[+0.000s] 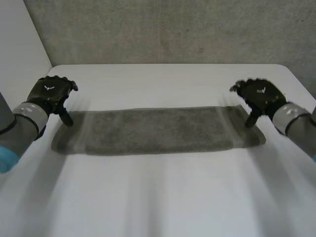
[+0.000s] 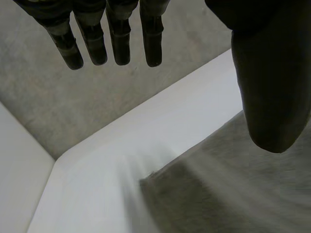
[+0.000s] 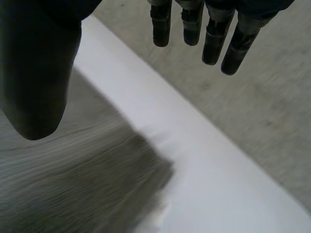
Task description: Fold the towel.
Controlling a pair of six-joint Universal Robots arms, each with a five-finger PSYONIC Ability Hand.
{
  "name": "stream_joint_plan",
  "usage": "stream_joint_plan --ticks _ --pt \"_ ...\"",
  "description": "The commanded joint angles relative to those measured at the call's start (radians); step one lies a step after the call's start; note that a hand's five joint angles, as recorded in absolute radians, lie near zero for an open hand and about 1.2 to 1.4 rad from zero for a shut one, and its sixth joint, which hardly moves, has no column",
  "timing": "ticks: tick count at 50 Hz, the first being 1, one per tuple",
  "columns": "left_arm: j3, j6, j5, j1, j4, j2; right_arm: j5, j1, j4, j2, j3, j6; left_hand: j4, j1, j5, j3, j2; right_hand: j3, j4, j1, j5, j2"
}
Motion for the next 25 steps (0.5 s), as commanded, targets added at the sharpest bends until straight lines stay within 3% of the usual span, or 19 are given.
stream_joint_plan --ticks 1,7,17,25 --pt "-0.185 -0.001 -0.007 -0.080 0.196 0.096 -0.009 -0.057 -0.005 -0.014 0.145 -0.021 -0.059 -0.080 0.006 -0.052 -0.042 -0.044 -0.076 -0.028 -0.029 -0.047" --pt "-0.238 -0.040 -0.043 -0.131 0.323 0.082 -0.051 -0.085 -0.010 -0.001 0.153 -0.036 -0.059 -0.080 0.006 -0.052 -0.042 -0.044 -0.076 0.146 0.145 0.127" --pt "-0.275 -0.128 -0.080 -0.126 0.360 0.082 -0.084 -0.102 -0.041 0.054 0.138 -0.068 -0.059 -0.080 0.006 -0.052 -0.042 -0.044 -0.076 0.524 0.524 0.506" --pt "-0.295 -0.128 -0.078 -0.117 0.368 0.090 -0.084 -0.097 -0.045 0.110 0.118 -0.073 -0.059 -0.086 0.000 -0.052 -0.048 -0.044 -0.076 0.551 0.550 0.532"
